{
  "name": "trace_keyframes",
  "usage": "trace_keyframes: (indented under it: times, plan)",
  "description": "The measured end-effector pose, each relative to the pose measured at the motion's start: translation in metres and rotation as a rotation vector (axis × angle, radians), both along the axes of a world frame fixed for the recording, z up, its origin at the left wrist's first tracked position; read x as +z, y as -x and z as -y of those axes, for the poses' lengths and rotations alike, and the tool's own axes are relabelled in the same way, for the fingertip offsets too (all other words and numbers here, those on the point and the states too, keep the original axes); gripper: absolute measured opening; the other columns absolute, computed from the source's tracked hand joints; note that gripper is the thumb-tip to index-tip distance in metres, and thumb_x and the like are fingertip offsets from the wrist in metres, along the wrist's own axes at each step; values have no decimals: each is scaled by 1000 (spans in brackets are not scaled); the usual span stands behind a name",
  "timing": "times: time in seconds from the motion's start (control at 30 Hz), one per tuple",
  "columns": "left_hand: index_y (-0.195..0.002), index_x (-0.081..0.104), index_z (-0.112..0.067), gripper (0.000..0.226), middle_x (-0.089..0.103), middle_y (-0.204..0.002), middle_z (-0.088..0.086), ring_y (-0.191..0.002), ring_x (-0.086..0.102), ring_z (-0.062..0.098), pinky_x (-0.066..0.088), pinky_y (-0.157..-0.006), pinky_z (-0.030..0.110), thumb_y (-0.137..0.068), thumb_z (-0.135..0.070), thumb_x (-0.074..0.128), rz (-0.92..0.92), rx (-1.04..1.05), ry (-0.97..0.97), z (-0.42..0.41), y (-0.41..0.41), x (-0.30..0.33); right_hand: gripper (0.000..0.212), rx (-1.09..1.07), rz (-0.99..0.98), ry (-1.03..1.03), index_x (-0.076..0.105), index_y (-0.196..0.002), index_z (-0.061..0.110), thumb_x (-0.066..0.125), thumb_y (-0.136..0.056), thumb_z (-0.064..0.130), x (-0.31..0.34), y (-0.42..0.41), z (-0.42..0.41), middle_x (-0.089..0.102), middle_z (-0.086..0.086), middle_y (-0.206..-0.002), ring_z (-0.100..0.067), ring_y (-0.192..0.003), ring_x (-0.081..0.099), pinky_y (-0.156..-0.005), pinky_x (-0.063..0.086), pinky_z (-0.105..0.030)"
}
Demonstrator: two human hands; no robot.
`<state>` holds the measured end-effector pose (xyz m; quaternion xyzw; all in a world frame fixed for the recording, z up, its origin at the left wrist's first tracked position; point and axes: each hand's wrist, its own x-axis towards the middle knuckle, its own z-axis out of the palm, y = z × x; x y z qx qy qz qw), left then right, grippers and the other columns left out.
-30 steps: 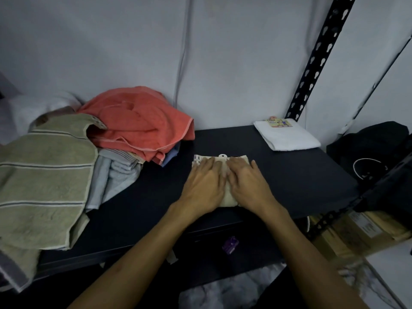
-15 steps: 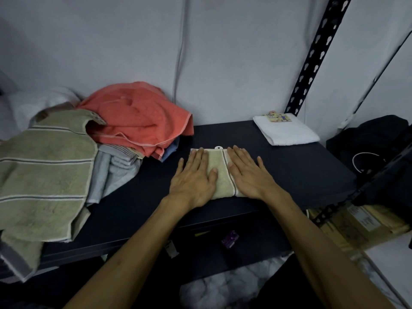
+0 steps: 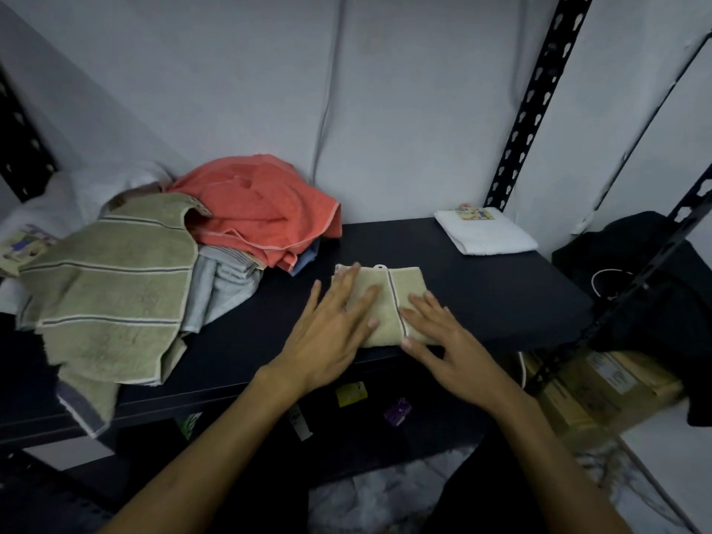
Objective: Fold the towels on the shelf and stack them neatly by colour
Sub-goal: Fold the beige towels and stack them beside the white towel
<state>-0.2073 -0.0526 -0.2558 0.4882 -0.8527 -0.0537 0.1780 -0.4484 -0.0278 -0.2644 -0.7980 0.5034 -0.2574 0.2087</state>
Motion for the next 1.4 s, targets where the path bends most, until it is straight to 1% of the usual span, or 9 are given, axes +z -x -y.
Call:
trace_keyframes:
  times: [0.23,0.43,0.63,0.83,0.93,1.0,1.17,1.27,1.4]
  plan:
    - [-147,45,-20,45,38,-159,2,-153,22,20,4,-125,39,-110,-34,23,-110,85,10,-10,29,17,40,-265,-125,250,65,-129,11,35,-108,29,22,-17,14,63,-2,-136,-13,-138,44,-121,17,-32]
    - [-162,9,-18,56,3,-170,-2,-156,-4,12,-5,-126,48,-110,-37,14,53,156,-289,26,42,10,53,-182,-356,-55,19,-160,20,18,-109,37,8,-43,59,15,4,-167,-13,-154,6,-124,3,-42]
    - [-162,-2,-27,59,-11,-169,-10,-153,-17,5,-13,-124,48,-108,-45,10,101,150,-315,23,22,6,54,-210,-361,-147,3,-160,32,12,-108,42,5,-15,56,-1,13,-168,-9,-154,-4,-124,-6,-45]
    - [-162,-1,-29,60,-12,-168,-12,-152,-17,2,-8,-125,43,-107,-49,13,49,104,-295,18,3,1,56,-170,-233,-106,15,-160,25,19,-108,45,10,7,22,8,9,-167,-12,-154,-7,-126,2,-43]
    - [-162,0,-31,61,-11,-169,-12,-152,-17,3,-6,-126,44,-107,-51,16,57,84,-283,21,-4,0,68,-44,-77,-81,27,-157,31,42,-97,59,12,13,-9,10,16,-165,0,-151,-12,-125,8,-36]
    - [-163,3,-28,62,-6,-170,-7,-154,-15,8,-7,-126,45,-107,-50,16,107,89,-232,23,-4,2,79,10,-240,-4,28,-157,32,60,-90,60,6,11,-19,6,14,-166,-3,-152,-14,-123,7,-32]
    - [-159,27,-25,71,23,-167,-4,-155,13,14,13,-126,41,-101,-66,20,42,-30,11,-7,14,13,44,-41,-80,323,67,-126,22,74,-84,10,5,8,-12,63,8,-132,-17,-130,53,-102,42,-35]
    - [-149,37,-40,70,46,-150,-17,-136,44,8,40,-111,38,-90,-75,48,-63,-186,-116,-25,18,22,34,-70,217,252,71,-115,22,76,-85,8,28,4,-13,66,20,-107,-6,-106,62,-93,45,-20]
    - [-131,61,-34,31,68,-121,-15,-112,63,3,52,-96,35,-100,-33,62,-396,-230,-168,-13,6,44,39,-44,231,136,69,-119,27,81,-83,18,45,5,-6,63,21,-106,-4,-109,57,-95,44,-16]
